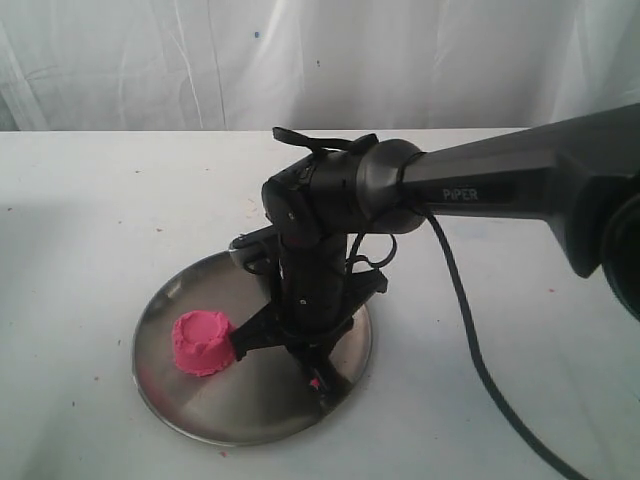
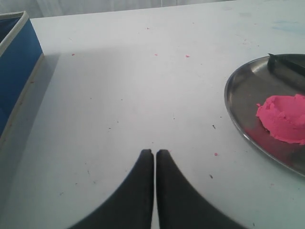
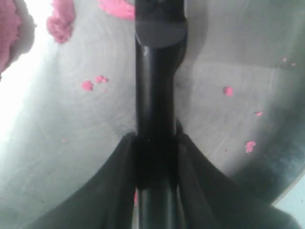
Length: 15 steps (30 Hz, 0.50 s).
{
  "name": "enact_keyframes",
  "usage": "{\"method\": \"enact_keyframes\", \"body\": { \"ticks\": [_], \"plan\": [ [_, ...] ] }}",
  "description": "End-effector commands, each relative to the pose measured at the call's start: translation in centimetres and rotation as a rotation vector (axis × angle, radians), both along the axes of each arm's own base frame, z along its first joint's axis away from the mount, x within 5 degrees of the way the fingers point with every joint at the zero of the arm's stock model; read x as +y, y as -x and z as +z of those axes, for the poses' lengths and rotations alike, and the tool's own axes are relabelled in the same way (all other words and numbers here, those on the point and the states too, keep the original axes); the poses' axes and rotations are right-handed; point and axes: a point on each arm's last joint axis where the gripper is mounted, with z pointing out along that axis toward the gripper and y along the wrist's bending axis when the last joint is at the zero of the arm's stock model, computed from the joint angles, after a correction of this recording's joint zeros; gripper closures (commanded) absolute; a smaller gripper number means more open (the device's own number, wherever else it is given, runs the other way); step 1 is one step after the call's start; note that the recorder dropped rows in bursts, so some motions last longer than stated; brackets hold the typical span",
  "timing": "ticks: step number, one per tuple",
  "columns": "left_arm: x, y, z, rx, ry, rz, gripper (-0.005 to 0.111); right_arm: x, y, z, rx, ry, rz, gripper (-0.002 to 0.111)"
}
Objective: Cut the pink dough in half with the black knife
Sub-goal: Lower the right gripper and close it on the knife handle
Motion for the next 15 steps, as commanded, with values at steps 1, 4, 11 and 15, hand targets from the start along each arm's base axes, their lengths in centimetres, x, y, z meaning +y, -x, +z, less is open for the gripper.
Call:
{"method": "enact_keyframes", "body": {
  "ticks": [1, 4, 11, 15],
  "plan": [
    [0.0, 0.0, 0.0, -0.007, -0.006, -0.002, 0.098, -0.2, -0.2, 1.4, -0.046, 0.010, 0.016, 0.092],
    [0.0, 0.0, 0.0, -0.007, -0.006, -0.002, 0.098, -0.5, -0.2, 2.8, -0.086, 0.008, 0.030, 0.096],
    [0.0, 0.0, 0.0, -0.007, -0.006, -0.002, 0.098, -2.4, 1.7, 7.4, -0.061, 0.054, 0.114, 0.104],
    [0.0, 0.0, 0.0, -0.007, -0.006, -0.002, 0.098, -3.2, 3.5, 9.5, -0.025, -0.050, 0.220, 0.108]
  ]
}}
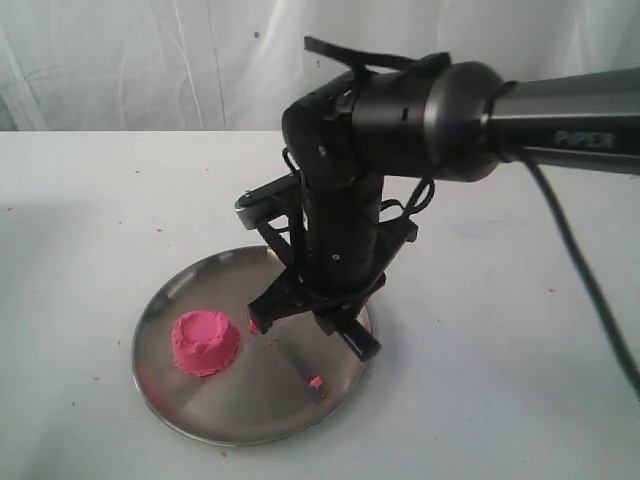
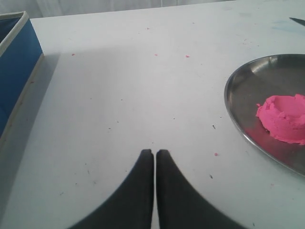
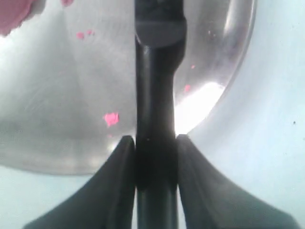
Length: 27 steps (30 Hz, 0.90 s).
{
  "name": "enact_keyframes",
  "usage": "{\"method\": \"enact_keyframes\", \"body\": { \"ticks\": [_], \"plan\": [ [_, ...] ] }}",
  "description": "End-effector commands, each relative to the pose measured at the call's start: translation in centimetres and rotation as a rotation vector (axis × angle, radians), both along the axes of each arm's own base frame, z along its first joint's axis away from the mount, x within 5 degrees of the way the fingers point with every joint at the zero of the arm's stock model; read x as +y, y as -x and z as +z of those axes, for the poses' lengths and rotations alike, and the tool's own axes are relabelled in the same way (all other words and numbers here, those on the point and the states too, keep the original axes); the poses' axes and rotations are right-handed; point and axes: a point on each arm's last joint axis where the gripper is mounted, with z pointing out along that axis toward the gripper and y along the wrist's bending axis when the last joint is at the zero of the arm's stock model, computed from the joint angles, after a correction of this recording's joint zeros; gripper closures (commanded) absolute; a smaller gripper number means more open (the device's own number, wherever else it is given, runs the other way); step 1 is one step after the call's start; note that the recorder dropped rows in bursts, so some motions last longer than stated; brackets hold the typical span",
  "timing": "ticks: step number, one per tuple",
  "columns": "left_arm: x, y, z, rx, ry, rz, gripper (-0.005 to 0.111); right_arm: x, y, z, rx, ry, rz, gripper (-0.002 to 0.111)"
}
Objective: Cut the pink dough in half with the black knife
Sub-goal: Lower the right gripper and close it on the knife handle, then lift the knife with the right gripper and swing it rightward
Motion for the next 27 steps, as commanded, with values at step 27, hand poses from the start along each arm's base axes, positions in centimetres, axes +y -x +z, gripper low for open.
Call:
{"method": "enact_keyframes", "body": {
  "ticks": [27],
  "plan": [
    [0.0, 0.0, 0.0, -0.007, -0.006, -0.002, 0.098, -7.9, 3.2, -3.0, 0.508, -0.945, 0.125, 0.108]
  ]
}}
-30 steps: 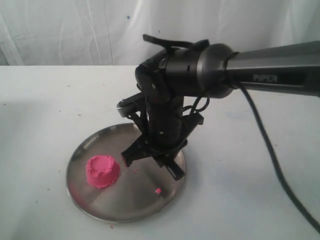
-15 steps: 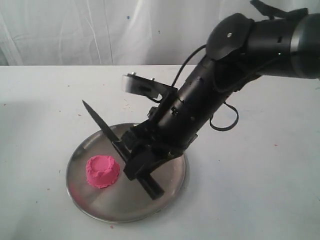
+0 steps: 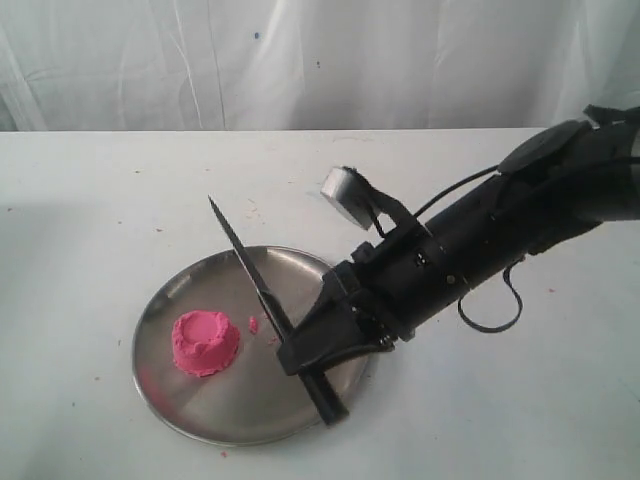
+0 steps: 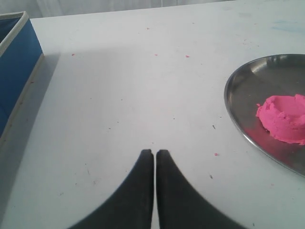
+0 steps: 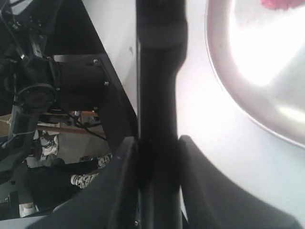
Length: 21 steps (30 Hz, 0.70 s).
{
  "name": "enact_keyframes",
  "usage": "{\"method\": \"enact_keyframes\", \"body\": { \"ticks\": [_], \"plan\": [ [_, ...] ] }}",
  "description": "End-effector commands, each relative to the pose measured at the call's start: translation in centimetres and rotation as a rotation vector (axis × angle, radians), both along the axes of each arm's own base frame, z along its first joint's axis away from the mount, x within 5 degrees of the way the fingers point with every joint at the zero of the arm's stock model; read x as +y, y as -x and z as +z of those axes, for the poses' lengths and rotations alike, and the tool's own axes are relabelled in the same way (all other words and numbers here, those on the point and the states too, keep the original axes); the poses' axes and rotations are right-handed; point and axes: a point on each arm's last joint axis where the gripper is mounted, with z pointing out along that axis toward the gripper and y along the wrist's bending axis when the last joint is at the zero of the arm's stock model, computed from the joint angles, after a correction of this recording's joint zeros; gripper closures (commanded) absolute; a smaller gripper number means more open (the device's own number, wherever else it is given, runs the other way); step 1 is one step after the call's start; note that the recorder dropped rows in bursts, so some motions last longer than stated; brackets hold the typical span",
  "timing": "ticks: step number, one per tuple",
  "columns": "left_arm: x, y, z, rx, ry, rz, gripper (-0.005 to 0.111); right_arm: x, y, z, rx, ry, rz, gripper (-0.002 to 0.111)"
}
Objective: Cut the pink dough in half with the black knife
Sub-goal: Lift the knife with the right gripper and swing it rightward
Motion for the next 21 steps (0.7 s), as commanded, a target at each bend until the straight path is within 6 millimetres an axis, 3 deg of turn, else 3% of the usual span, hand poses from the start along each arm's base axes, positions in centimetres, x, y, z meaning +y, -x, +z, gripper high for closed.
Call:
{"method": "enact_keyframes", "body": {
  "ticks": [1, 11, 16, 21],
  "plan": [
    [0.0, 0.0, 0.0, -0.007, -0.006, -0.002, 0.098, -0.4, 0.4, -2.3, 0.045, -0.004, 0.021, 0.108],
    [0.0, 0.0, 0.0, -0.007, -0.006, -0.002, 0.098, -0.4, 0.3, -6.6, 0.169, 0.041, 0.029, 0.108],
    [0.0, 0.0, 0.0, -0.007, -0.006, -0.002, 0.098, -0.4, 0.2, -7.6, 0.189, 0.062, 0.026, 0.108],
    [0.0, 0.0, 0.0, -0.007, -0.006, -0.002, 0.098, -0.7, -0.5, -7.9, 0.084, 0.143, -0.008, 0.108]
  ]
}}
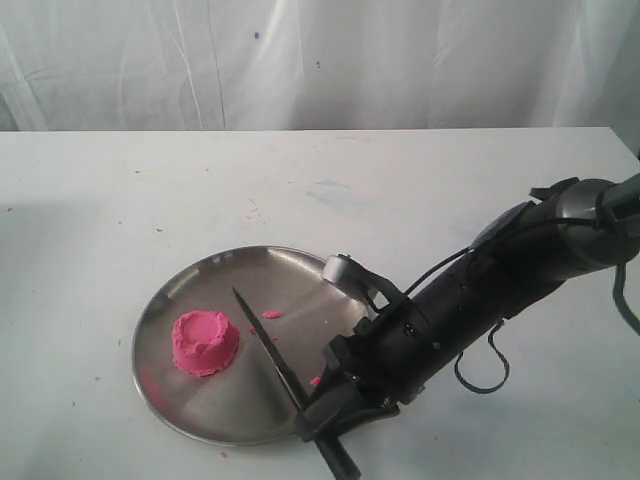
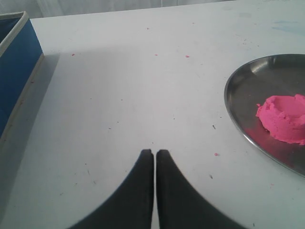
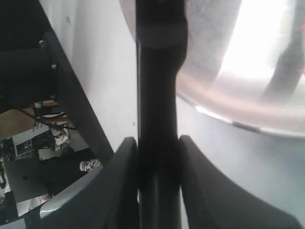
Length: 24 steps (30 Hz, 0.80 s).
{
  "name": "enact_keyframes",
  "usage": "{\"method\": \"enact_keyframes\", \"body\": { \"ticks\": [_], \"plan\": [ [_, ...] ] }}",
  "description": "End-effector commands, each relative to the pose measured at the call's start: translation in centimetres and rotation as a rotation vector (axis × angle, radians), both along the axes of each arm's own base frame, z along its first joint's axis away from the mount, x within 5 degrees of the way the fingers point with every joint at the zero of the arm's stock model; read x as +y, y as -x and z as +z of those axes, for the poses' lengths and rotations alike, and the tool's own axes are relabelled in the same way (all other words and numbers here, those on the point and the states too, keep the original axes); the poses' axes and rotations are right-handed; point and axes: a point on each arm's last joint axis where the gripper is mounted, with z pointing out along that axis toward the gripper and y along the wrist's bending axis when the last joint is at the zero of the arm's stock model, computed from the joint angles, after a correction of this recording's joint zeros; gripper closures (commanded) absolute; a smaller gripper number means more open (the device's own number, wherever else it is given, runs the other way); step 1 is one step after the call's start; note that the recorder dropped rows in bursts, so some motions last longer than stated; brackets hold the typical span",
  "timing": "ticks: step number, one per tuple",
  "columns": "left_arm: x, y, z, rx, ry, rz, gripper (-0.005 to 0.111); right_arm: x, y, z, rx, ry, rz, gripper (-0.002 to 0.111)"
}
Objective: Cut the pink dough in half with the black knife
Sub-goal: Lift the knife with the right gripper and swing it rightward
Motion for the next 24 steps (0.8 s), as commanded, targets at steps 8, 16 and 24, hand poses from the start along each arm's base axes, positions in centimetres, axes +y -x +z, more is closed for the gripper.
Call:
{"method": "enact_keyframes", "body": {
  "ticks": [8, 16, 24],
  "plan": [
    [0.0, 0.0, 0.0, -0.007, -0.006, -0.002, 0.098, -2.5, -1.6, 1.4, -0.252, 0.328, -0.074, 0.108],
    [0.0, 0.0, 0.0, -0.007, -0.006, -0.002, 0.098, -2.9, -1.6, 1.8, -0.334, 0.386, -0.031, 0.108],
    [0.0, 0.0, 0.0, -0.007, -0.006, -0.002, 0.098, -3.0, -1.9, 2.1, -0.360, 0.412, 0.027, 0.108]
  ]
}}
